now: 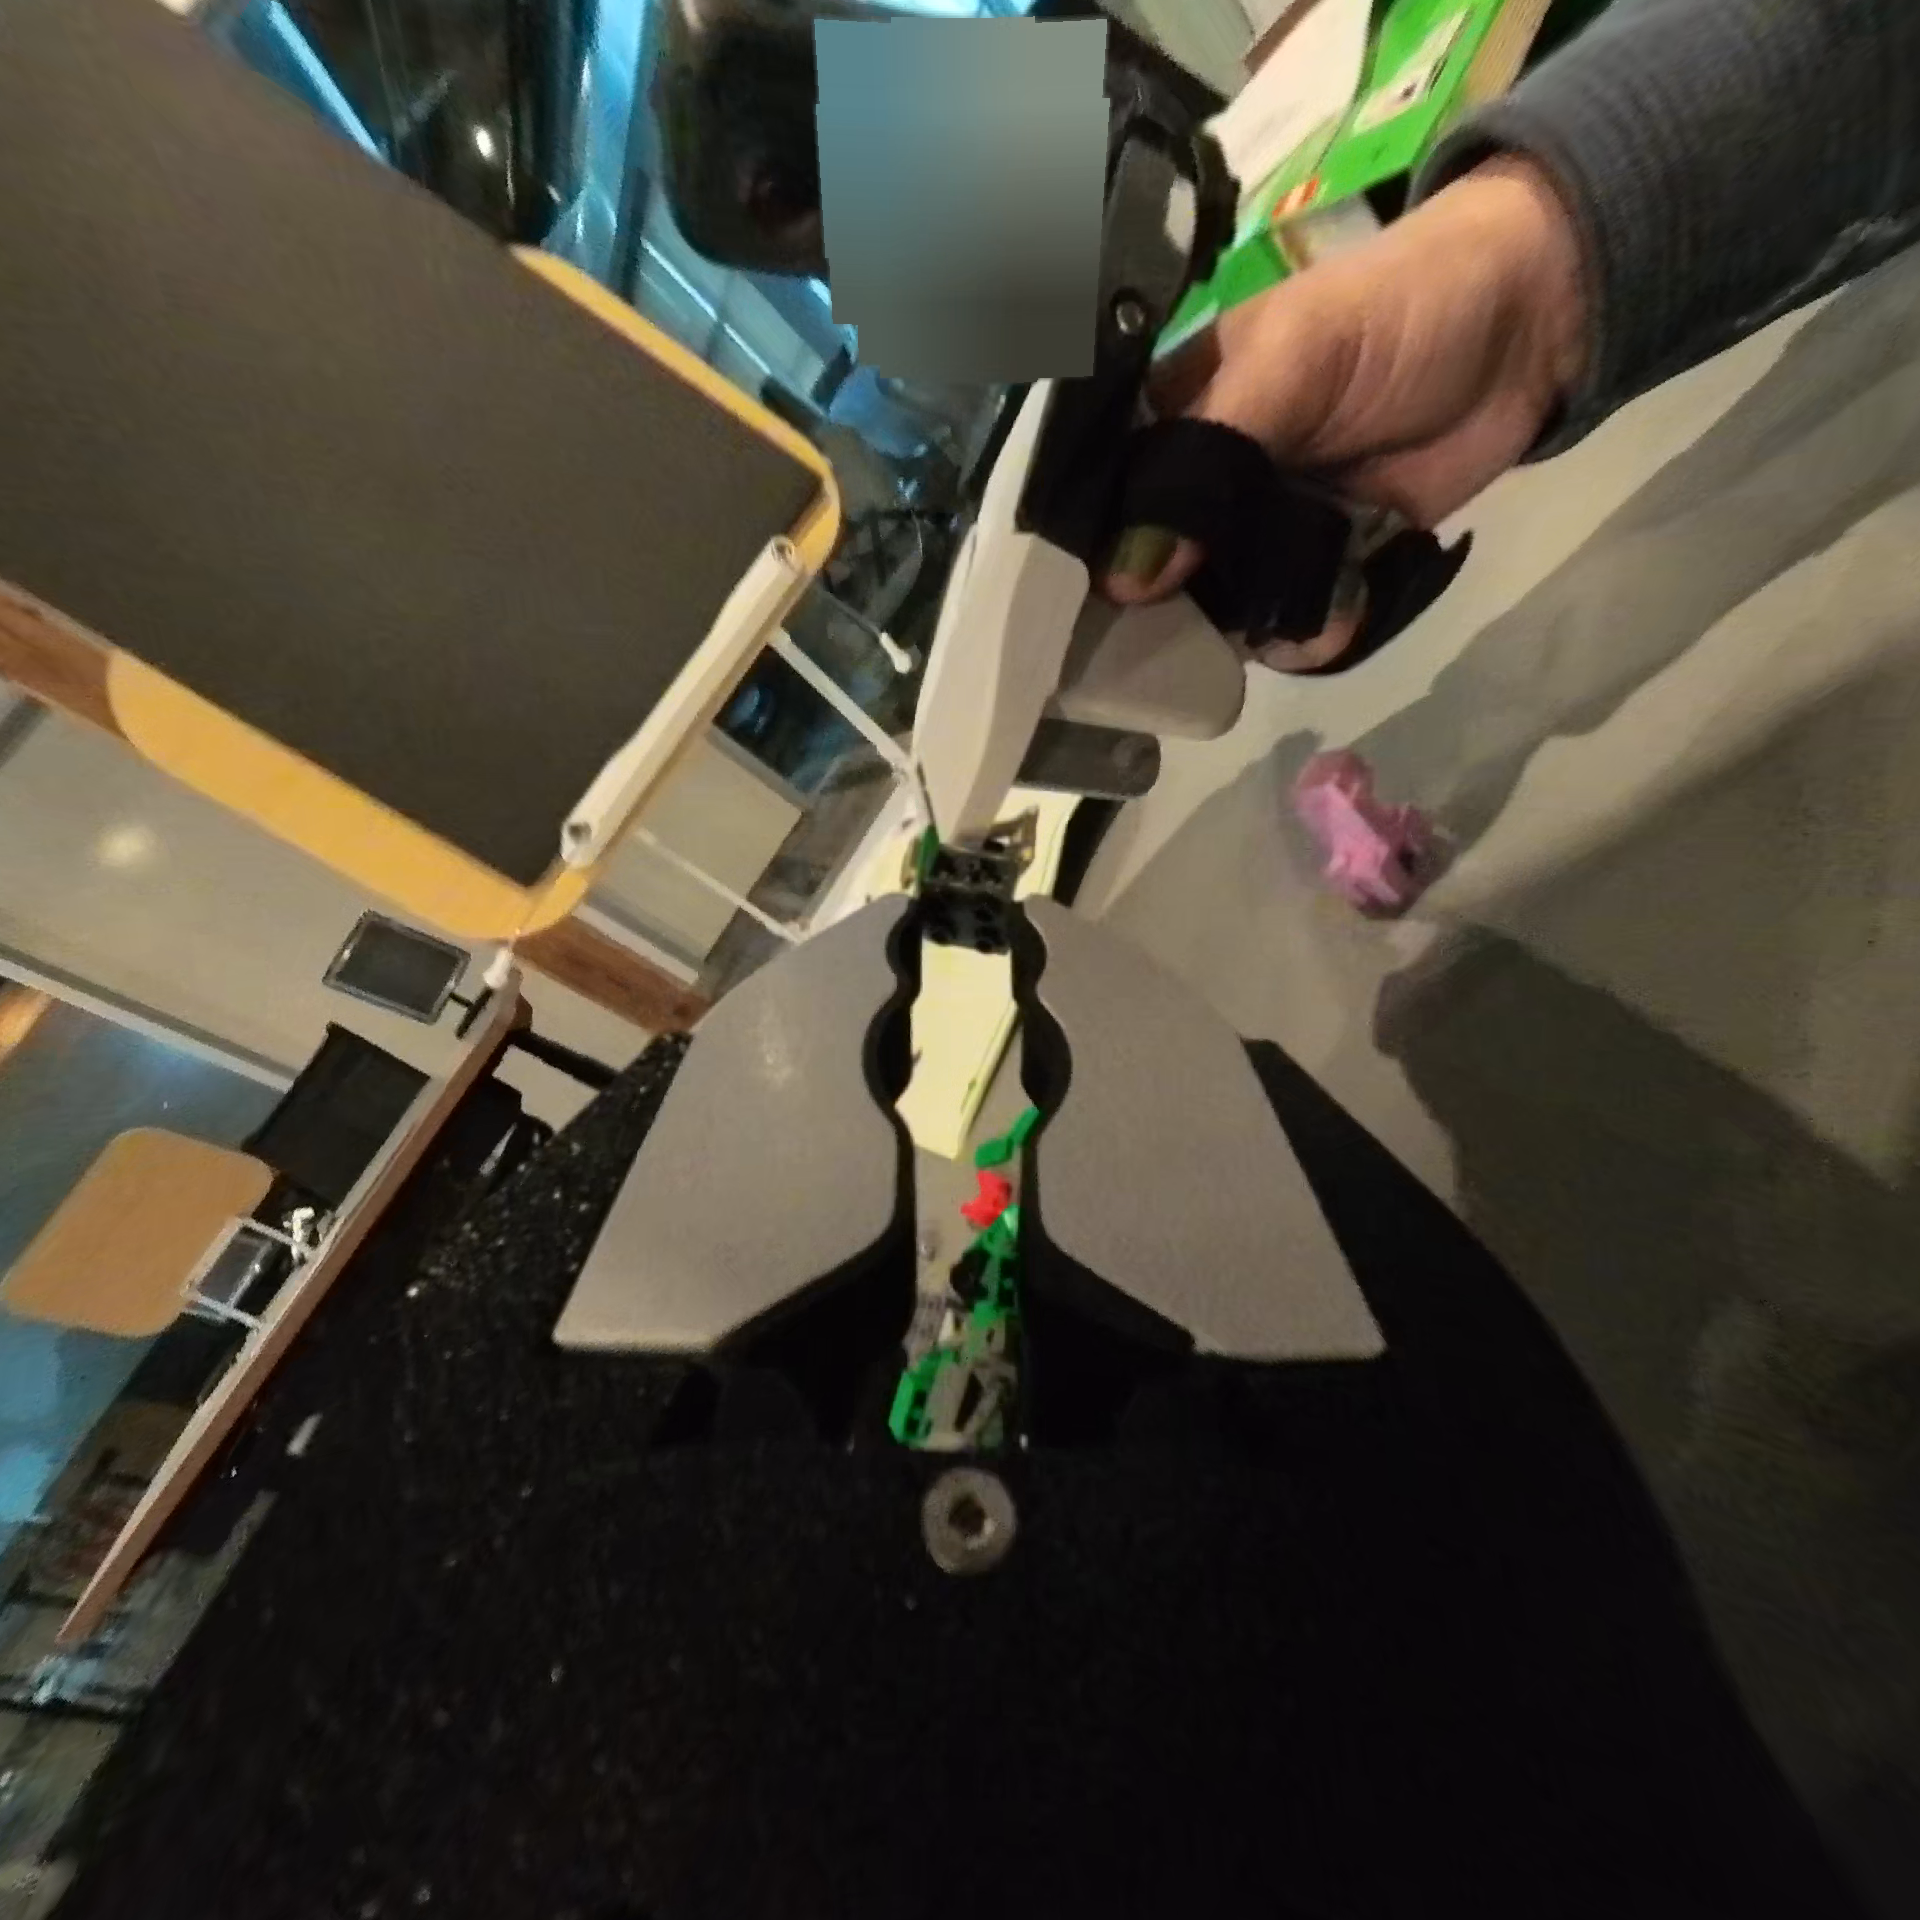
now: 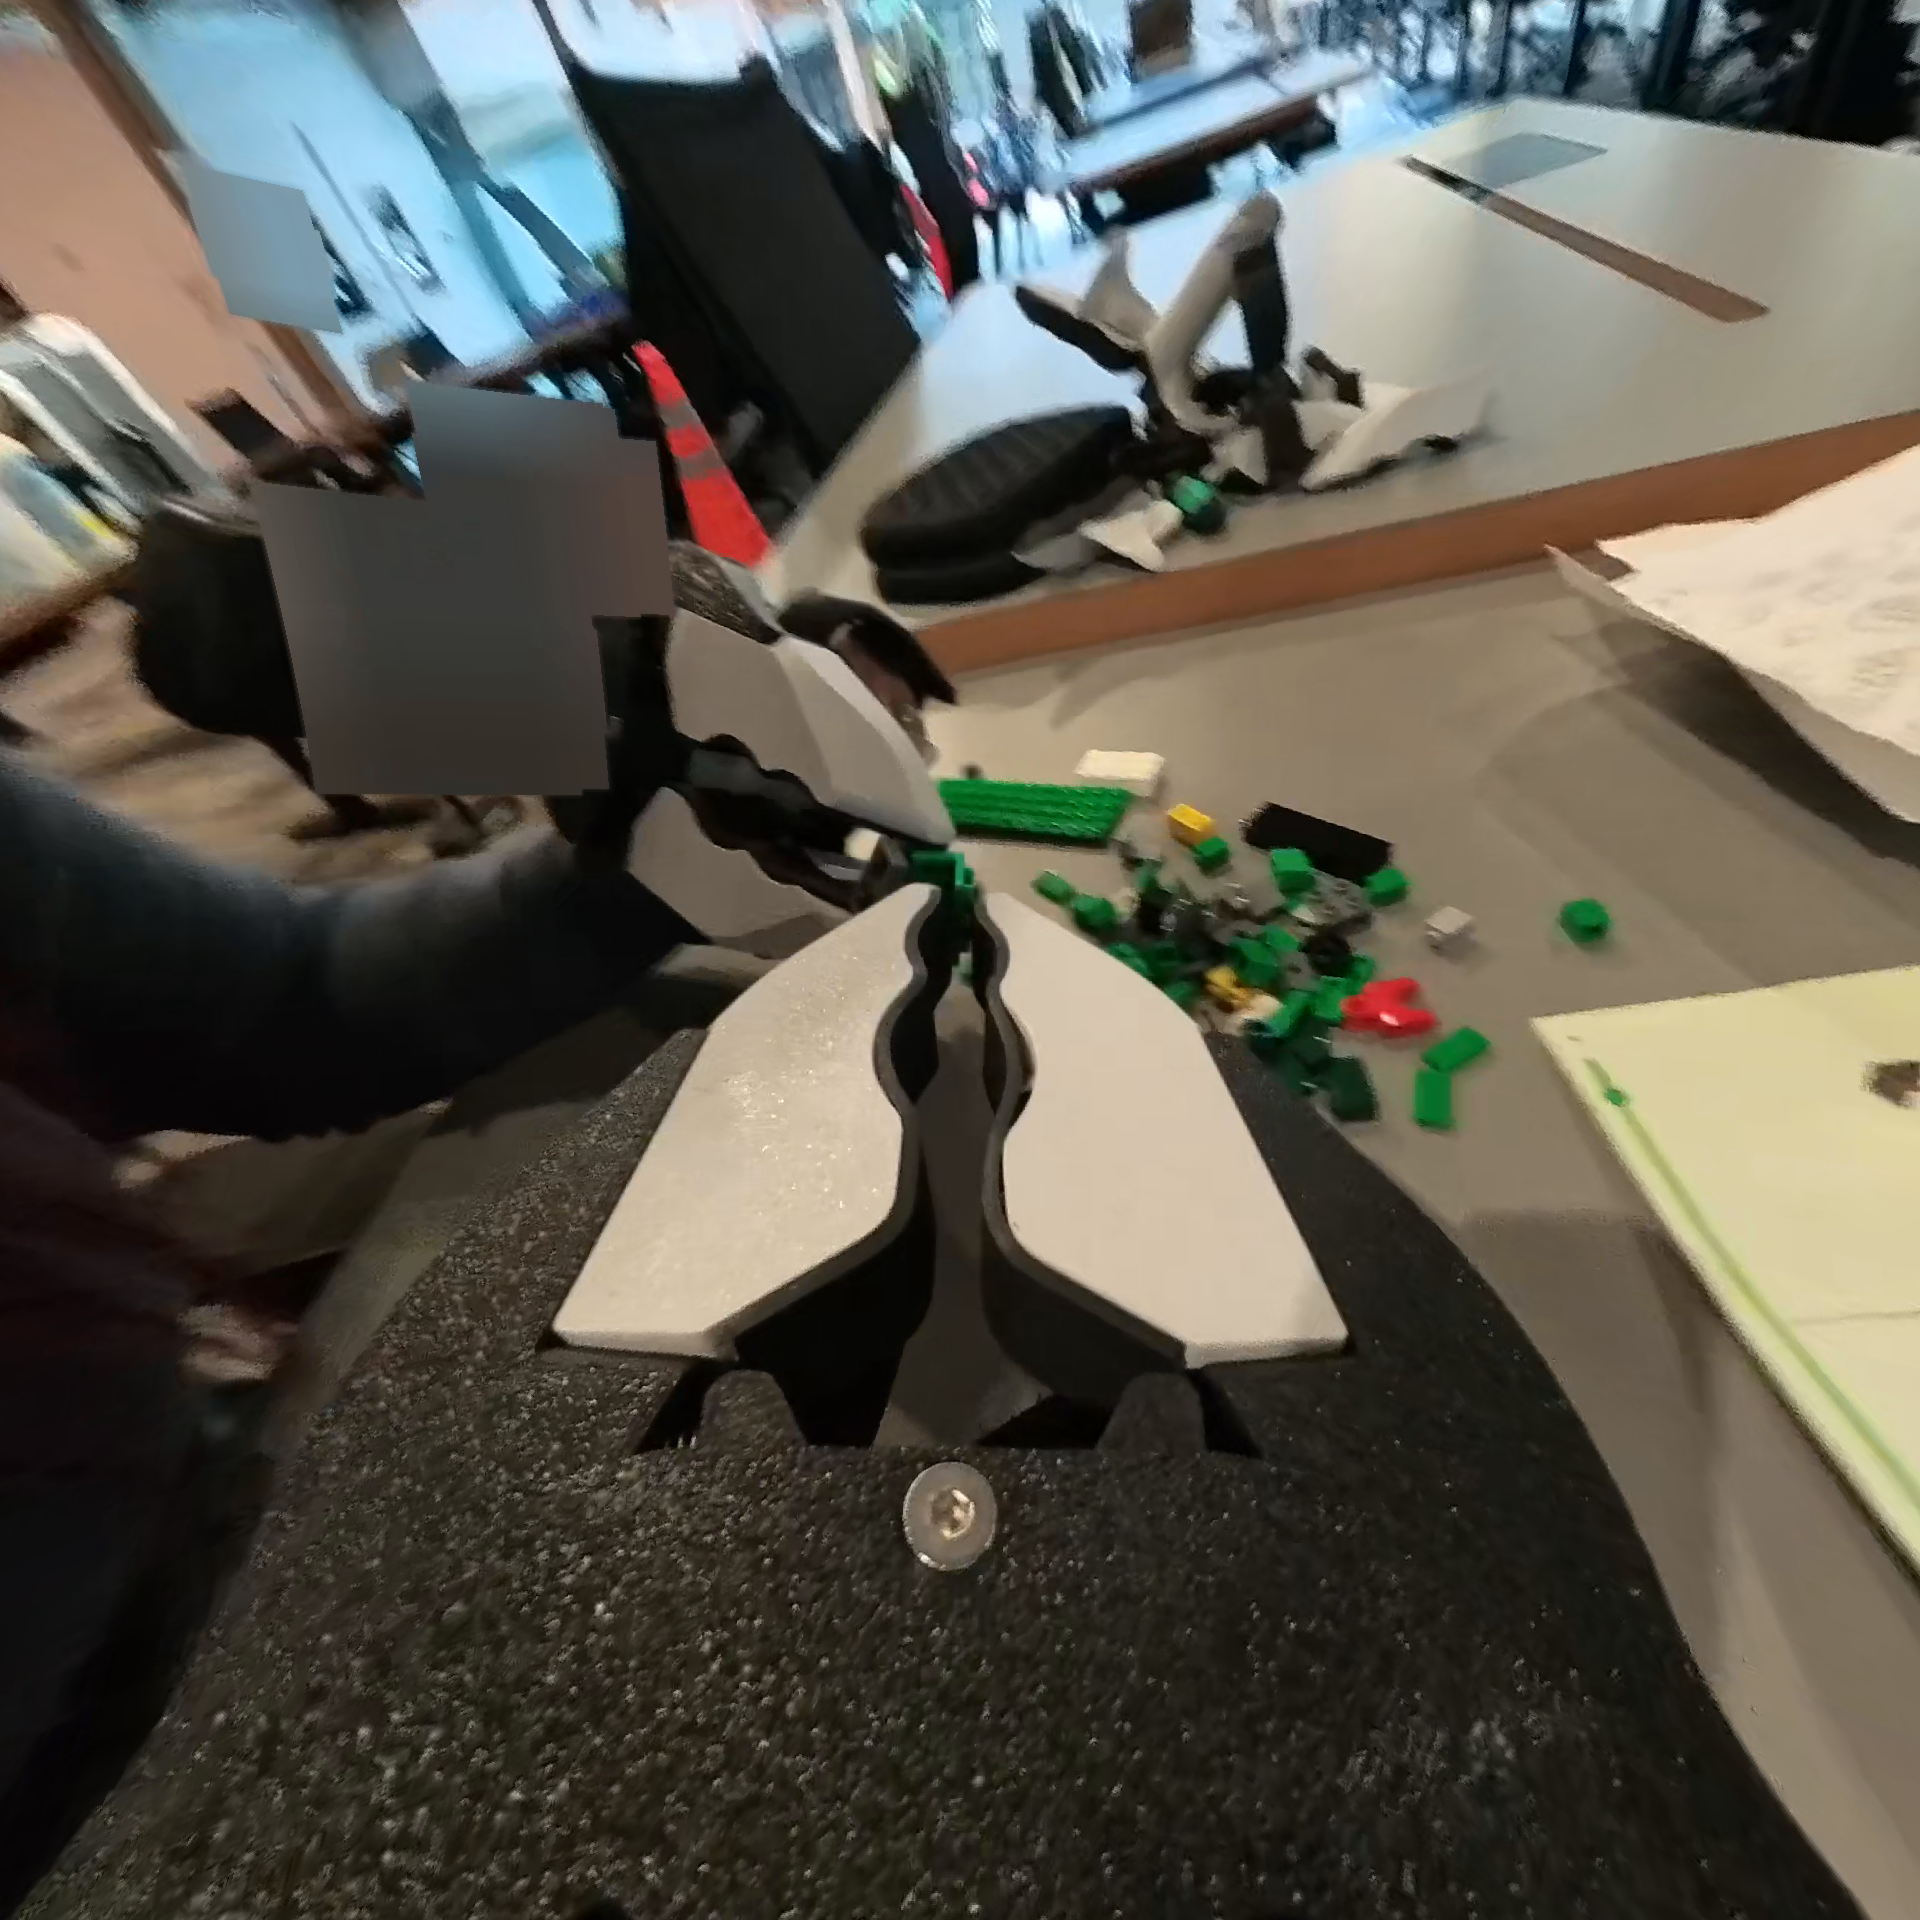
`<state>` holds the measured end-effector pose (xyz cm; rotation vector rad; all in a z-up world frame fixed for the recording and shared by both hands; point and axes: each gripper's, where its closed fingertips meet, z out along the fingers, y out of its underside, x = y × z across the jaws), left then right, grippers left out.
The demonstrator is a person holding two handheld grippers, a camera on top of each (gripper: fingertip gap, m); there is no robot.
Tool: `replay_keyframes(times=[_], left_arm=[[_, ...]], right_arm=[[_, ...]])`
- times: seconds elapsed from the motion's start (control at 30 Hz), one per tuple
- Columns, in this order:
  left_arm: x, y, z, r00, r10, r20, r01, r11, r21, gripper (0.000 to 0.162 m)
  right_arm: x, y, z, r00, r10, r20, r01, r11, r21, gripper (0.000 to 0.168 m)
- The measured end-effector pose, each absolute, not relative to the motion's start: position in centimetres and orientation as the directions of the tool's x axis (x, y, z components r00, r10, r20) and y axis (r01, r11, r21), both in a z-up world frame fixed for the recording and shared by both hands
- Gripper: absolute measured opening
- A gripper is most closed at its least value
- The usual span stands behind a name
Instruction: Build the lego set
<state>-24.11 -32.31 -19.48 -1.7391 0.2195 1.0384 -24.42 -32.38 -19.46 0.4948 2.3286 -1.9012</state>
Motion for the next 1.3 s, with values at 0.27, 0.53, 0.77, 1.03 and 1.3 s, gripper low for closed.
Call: replay_keyframes(times=[0.27,0.53,0.77,1.03,1.3], left_arm=[[-26.9,-34.7,-21.9,0.65,0.376,-0.66,-0.437,-0.526,-0.73,0.015],[-27.4,-35.3,-21.4,0.61,0.425,-0.669,-0.442,-0.518,-0.732,0.015],[-27.0,-35.0,-20.6,0.484,0.404,-0.776,-0.538,-0.562,-0.628,0.015],[-26.5,-34.5,-20.6,0.473,0.376,-0.797,-0.57,-0.559,-0.602,0.015],[-26.2,-34.2,-20.7,0.49,0.369,-0.79,-0.574,-0.545,-0.611,0.015]], right_arm=[[-28.5,-33.5,-23.2,-0.927,0.325,-0.186,0.309,0.384,-0.87,0.003],[-30.6,-35.4,-26.1,-0.947,0.318,-0.038,0.225,0.575,-0.787,0.015],[-28.0,-35.1,-21.0,-0.932,0.049,-0.359,0.357,0.286,-0.889,0.025],[-24.9,-35.0,-20.3,-0.892,-0.141,-0.429,0.37,0.316,-0.874,0.008],[-24.7,-34.9,-20.4,-0.904,-0.141,-0.403,0.342,0.326,-0.881,0.006]])
